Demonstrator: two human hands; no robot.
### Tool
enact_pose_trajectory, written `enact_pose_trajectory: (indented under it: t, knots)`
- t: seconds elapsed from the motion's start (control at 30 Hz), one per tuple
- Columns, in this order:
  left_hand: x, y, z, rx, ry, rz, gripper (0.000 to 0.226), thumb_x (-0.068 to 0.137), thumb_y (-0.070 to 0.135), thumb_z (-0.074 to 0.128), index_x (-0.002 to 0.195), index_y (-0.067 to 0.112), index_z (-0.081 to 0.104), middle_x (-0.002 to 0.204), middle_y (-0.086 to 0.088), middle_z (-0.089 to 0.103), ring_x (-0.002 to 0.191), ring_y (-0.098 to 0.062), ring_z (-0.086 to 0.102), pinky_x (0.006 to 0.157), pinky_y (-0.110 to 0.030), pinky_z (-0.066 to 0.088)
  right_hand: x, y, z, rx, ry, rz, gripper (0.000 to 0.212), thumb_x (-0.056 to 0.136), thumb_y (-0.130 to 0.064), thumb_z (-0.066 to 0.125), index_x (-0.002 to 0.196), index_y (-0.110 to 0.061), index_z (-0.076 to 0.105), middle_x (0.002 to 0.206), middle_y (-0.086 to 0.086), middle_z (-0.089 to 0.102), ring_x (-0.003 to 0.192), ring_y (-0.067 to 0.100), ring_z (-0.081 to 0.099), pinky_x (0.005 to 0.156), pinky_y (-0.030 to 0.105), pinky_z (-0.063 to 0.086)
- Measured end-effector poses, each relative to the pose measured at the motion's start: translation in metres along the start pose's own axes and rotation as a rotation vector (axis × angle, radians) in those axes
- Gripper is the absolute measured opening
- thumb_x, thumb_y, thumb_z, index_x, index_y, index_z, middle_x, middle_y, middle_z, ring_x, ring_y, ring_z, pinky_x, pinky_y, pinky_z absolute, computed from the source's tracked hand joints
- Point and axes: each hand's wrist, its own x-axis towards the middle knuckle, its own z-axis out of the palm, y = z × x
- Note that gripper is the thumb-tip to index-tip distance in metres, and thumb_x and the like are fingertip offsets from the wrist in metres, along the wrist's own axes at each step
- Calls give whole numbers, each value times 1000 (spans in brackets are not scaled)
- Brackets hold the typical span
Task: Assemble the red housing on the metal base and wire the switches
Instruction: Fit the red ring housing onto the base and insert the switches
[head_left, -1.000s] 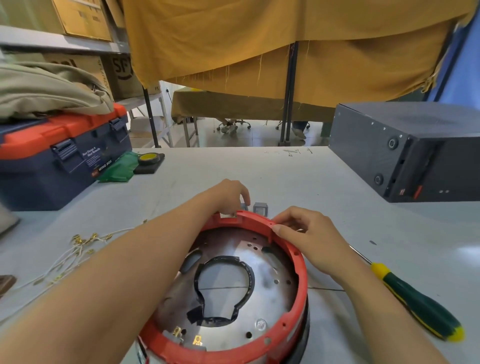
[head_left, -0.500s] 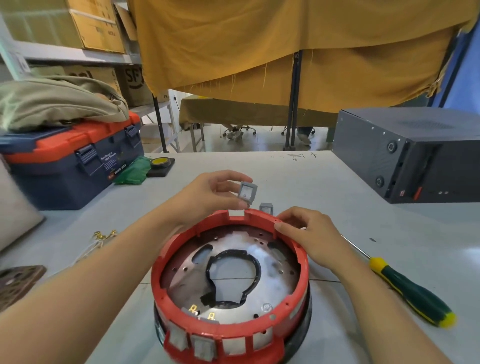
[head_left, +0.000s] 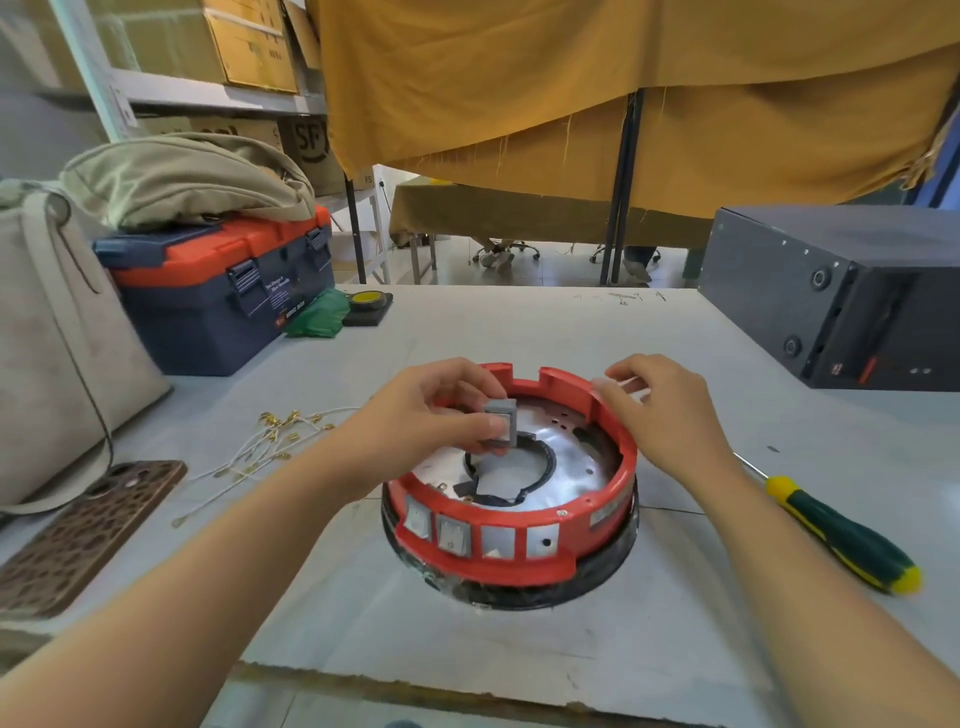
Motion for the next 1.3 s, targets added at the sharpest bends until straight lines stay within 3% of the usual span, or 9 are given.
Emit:
enact_pose_trajectory:
  t: [0.13,0.23,0.43,0.53,0.7,0.87,1.1,1.17,1.3]
  knots:
    - [-15,-2,-2,71,57,1,19,80,16,72,95,27,67,96,-4,67,77,-16,73,64,-13,52,-22,-30,-14,182,-110,-155,6,87,-23,64,88,-22,69,91,-9,67,82,3,59,76,10,44]
    - [-26,-3,-2,147,114,28,17,78,26,71,92,36,68,84,12,68,72,-4,70,56,-7,48,-41,-50,-20,352,-275,-187,9,88,-22,63,91,-26,70,90,-19,67,88,-7,58,71,-1,40]
    - [-48,-5,6,125,71,84,25,71,49,59,93,47,71,89,19,72,83,-1,69,60,-12,52,-68,-67,-18,396,-439,-259,20,87,-28,63,102,-42,65,94,-25,67,95,-7,59,78,6,47]
    - [-58,-10,10,87,54,107,31,77,46,54,102,38,71,93,11,74,87,-8,70,67,-18,55,-78,-69,-18,379,-430,-278,23,86,-30,64,96,-50,61,96,-30,64,96,-9,57,75,4,47]
    - [-75,-13,17,114,93,161,30,75,34,65,104,27,71,89,5,74,82,-10,71,70,-17,55,-90,-71,-15,421,-381,-286,13,83,-29,67,91,-39,66,89,-26,66,89,-7,61,71,2,45]
    - [-89,-23,26,162,152,185,20,78,13,72,97,20,68,91,3,71,76,-11,72,71,-28,58,-103,-71,-14,384,-404,-312,17,74,-31,75,87,-35,65,87,-26,64,87,-9,60,70,1,42]
    - [-93,-31,42,223,229,192,19,74,20,76,90,25,68,85,7,68,71,-7,70,67,-18,56,-110,-68,-11,162,-334,-359,16,75,-36,74,89,-36,65,89,-23,56,95,-1,49,79,11,39]
    - [-93,-31,44,230,242,182,20,73,22,76,91,23,70,86,6,68,71,-8,70,67,-21,56,-111,-66,-10,158,-336,-347,16,75,-35,74,89,-36,65,96,-21,53,98,1,47,83,18,39]
    - [-93,-31,49,294,287,178,23,73,23,77,96,20,72,85,6,69,72,-10,69,70,-28,57,-112,-61,-9,195,-353,-323,21,76,-33,74,90,-38,59,103,-22,53,102,-3,47,84,13,40]
